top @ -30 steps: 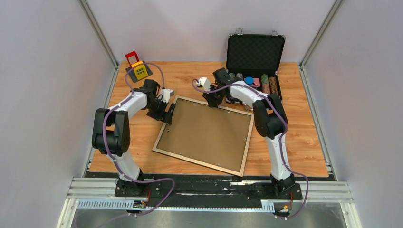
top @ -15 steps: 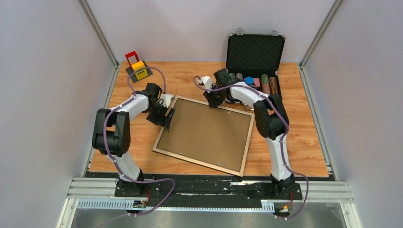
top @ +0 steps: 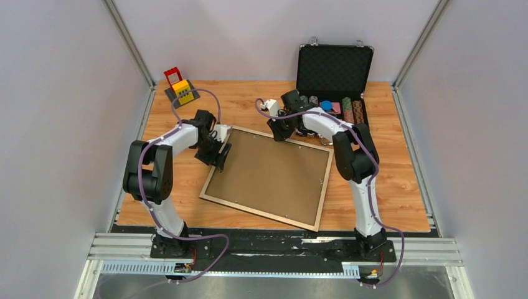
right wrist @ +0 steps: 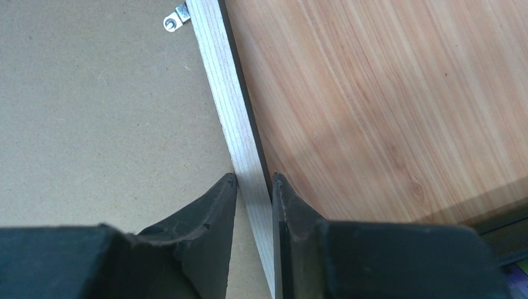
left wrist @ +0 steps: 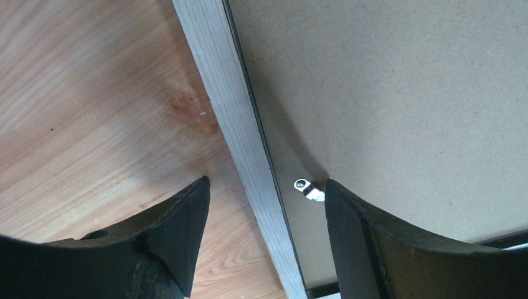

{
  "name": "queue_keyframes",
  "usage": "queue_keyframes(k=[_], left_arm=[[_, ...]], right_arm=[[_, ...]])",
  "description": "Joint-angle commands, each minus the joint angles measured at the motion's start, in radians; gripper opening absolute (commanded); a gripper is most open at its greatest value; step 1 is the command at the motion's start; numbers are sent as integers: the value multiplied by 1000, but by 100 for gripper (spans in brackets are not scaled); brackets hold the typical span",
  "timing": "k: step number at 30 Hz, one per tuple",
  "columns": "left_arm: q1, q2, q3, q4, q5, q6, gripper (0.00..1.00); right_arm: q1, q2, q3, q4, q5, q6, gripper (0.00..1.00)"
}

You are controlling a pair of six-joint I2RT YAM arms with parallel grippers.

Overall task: Put the photo into the frame
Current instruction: Install the photo frame item at the center of the board.

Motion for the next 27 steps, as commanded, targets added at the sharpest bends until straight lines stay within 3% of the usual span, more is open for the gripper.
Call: queue_keyframes(k=[1, 16, 27], left_arm=[[-7, 17, 8, 28, -4, -19, 75], [-16, 22, -1, 34, -9, -17, 65], [-15, -12, -16, 30, -33, -6, 49]], right_arm=[[5, -48, -16, -20, -33, 23, 25], [5, -48, -22, -19, -33, 19, 24], [6, -47, -26, -19, -33, 15, 23]])
